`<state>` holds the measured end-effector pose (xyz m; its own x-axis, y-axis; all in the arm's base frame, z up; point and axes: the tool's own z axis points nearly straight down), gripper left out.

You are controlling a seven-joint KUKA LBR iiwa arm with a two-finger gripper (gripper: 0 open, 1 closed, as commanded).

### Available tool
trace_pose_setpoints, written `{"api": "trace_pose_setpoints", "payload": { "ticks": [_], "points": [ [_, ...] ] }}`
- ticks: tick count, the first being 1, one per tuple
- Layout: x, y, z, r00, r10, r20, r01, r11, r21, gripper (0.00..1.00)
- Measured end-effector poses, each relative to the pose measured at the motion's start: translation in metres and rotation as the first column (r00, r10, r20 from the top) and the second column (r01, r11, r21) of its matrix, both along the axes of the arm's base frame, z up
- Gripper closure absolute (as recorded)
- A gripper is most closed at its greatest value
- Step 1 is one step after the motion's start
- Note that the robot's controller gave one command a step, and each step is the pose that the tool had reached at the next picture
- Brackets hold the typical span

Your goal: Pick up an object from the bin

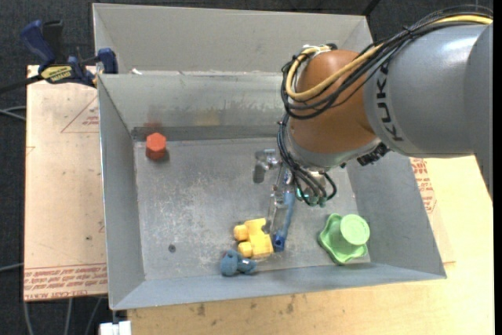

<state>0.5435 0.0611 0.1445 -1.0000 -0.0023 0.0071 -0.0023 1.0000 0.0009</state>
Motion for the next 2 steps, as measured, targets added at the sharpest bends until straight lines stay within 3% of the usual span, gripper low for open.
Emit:
{"api": "trace_pose_setpoints", "payload": {
  "ticks": [1, 2],
  "points": [
    [-0.0278, -0.0002, -0.0748, 0.913, 0.407, 0.001, -0.407, 0.913, 0.002, 0.00],
    [-0.0253, -0.0002, -0.0712, 0.914, 0.406, 0.008, -0.406, 0.914, 0.000, 1.00]
  ]
}}
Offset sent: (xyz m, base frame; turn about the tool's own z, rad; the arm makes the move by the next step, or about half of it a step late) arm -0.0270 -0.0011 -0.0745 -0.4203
